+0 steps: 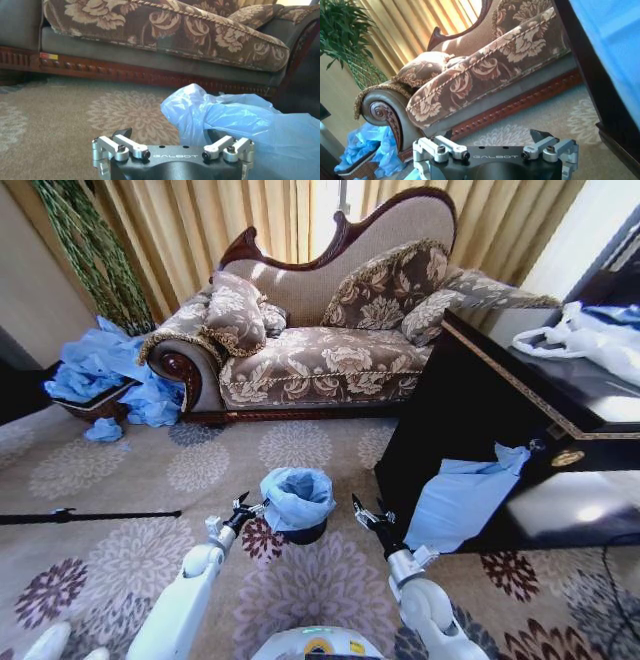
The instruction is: Place a garbage bag over the trash bin.
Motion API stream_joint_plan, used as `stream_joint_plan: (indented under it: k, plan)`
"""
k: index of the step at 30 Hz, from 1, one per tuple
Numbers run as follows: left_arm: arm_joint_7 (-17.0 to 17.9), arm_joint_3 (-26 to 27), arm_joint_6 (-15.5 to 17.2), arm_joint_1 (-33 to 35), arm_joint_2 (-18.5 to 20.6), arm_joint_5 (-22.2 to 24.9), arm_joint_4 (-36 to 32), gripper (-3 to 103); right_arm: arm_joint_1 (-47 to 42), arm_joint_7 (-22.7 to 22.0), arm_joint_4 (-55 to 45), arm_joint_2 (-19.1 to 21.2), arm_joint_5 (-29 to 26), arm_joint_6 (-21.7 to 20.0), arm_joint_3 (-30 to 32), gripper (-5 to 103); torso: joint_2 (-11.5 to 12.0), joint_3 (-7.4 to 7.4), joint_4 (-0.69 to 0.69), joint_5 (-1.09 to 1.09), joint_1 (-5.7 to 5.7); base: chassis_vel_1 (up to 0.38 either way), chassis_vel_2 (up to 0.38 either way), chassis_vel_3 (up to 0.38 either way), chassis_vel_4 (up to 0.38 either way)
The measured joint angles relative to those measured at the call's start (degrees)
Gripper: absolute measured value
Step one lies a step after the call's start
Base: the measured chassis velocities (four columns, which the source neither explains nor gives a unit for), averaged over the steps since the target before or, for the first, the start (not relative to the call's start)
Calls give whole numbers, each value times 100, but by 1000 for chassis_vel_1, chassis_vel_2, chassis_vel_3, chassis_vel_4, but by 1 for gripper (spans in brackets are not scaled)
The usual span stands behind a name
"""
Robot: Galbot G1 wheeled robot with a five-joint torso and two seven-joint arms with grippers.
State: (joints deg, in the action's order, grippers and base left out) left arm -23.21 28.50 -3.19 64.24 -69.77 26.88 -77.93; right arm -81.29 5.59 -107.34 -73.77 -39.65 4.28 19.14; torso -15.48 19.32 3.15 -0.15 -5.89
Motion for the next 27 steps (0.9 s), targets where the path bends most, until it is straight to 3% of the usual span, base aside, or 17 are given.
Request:
stream_joint_plan:
  k: [13, 21, 27]
  plan:
    - [45, 56, -310, -68, -74, -295, 1044, 100, -26, 145, 135, -64, 6, 54, -12, 100, 1, 0, 0, -1, 0, 0, 0, 0, 0]
    - [-139, 64, -619, -4, -96, 307, 962, 100, 20, 206, 187, -3, 21, 21, -75, 100, 1, 0, 0, 0, 0, 0, 0, 0, 0]
    - [-621, 297, -858, 161, -76, 965, 744, 100, -17, 310, 259, -61, 92, 15, -91, 100, 1, 0, 0, 0, 0, 0, 0, 0, 0]
